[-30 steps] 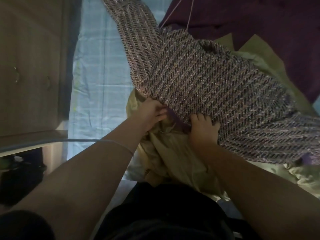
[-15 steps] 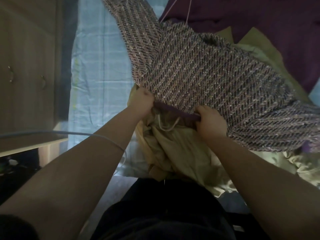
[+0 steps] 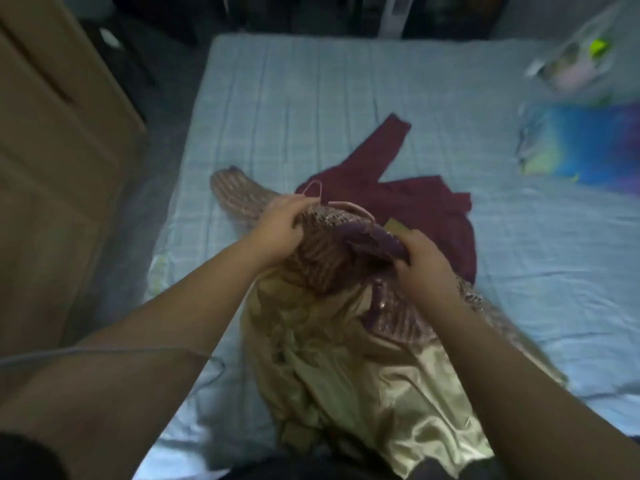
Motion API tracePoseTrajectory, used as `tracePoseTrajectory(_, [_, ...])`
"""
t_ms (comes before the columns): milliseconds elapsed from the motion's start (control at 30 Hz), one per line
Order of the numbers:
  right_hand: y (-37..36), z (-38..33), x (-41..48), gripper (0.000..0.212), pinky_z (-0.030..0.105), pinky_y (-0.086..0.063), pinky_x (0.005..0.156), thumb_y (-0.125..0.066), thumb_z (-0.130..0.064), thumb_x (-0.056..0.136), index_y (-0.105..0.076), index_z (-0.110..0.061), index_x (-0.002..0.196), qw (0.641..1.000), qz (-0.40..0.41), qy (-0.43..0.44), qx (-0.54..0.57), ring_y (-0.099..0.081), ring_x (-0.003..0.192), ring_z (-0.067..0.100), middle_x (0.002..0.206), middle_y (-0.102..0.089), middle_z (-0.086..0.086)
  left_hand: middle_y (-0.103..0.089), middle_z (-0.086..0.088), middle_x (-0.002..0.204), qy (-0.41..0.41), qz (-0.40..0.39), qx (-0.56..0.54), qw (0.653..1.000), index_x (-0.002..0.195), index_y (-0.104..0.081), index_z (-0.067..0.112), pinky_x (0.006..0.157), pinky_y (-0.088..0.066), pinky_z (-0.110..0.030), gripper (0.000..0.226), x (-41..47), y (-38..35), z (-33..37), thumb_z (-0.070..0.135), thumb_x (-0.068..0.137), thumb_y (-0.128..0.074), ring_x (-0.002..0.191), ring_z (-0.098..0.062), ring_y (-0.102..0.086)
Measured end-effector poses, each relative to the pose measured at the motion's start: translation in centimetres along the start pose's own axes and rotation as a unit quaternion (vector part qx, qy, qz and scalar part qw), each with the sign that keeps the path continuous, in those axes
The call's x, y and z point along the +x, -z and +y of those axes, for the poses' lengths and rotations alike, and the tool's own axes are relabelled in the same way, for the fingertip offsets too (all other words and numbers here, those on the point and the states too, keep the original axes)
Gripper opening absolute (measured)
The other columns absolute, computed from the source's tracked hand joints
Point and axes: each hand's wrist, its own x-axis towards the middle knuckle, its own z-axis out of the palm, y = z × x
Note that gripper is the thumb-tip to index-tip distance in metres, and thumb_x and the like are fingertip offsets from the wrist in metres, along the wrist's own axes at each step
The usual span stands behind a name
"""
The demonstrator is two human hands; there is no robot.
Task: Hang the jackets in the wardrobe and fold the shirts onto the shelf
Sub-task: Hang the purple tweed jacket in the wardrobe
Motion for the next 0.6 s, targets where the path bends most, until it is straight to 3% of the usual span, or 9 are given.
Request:
tracePoseTrajectory(133, [8.9,-3.9,3.1,0.027,0.038,-0.048,0.080,-0.057,-0.017,0.078,-0.062,-0.028,0.102,1.000,0.019,0.004,-0.004,-0.060,0.095,0.021,0.100,-0.064,-0.004,-0.055,-0.013,0.141,-0.066,0.011,-0.007,0.998,0.138,-0.058,0.016,0.112,-0.028,-0.027,0.061,1.6,5.9,7.2,-0.006,0.081,-0.056,0.133,-0.030,-0.045])
tracePoseTrajectory(233, [14.9,-7.0,4.6,0.025,0.038,-0.046,0.080,-0.060,-0.007,0.079,-0.066,-0.021,0.098,0.999,0.030,0.014,-0.013,-0.060,0.096,0.027,0.098,-0.067,0.004,-0.056,0.003,0.141,-0.082,0.002,-0.022,0.996,0.138,-0.056,0.031,0.101,-0.032,-0.018,0.054,2.3,10.3,11.7,0.009,0.088,-0.060,0.125,-0.015,-0.052])
tracePoseTrajectory(367, [21.6,-11.8,5.6,0.017,0.032,-0.040,0.067,-0.062,-0.006,0.081,-0.063,-0.023,0.085,0.995,0.086,0.045,-0.014,-0.061,0.083,0.022,0.082,-0.066,-0.002,-0.061,0.010,0.130,-0.139,-0.016,-0.012,0.990,0.133,-0.055,0.038,0.095,-0.042,-0.024,0.047,2.4,15.5,16.3,0.024,0.090,-0.066,0.115,-0.010,-0.057])
tracePoseTrajectory(500, [27.6,-15.8,6.4,0.017,0.027,-0.041,0.058,-0.068,-0.012,0.083,-0.064,-0.028,0.077,0.986,0.140,0.086,0.025,-0.057,0.067,0.003,0.068,-0.063,-0.012,-0.062,0.015,0.123,-0.200,0.040,0.001,0.979,0.128,-0.052,0.043,0.095,-0.047,-0.027,0.047,1.6,20.5,20.3,0.037,0.086,-0.073,0.107,-0.002,-0.059])
tracePoseTrajectory(600, [31.5,-18.1,7.3,0.019,0.024,-0.039,0.054,-0.073,-0.021,0.081,-0.061,-0.034,0.075,0.980,0.152,0.124,0.026,-0.056,0.062,-0.004,0.070,-0.063,-0.020,-0.063,0.023,0.114,-0.226,0.075,-0.001,0.971,0.123,-0.051,0.047,0.092,-0.051,-0.029,0.044,0.9,23.5,22.4,0.042,0.085,-0.071,0.102,0.007,-0.059])
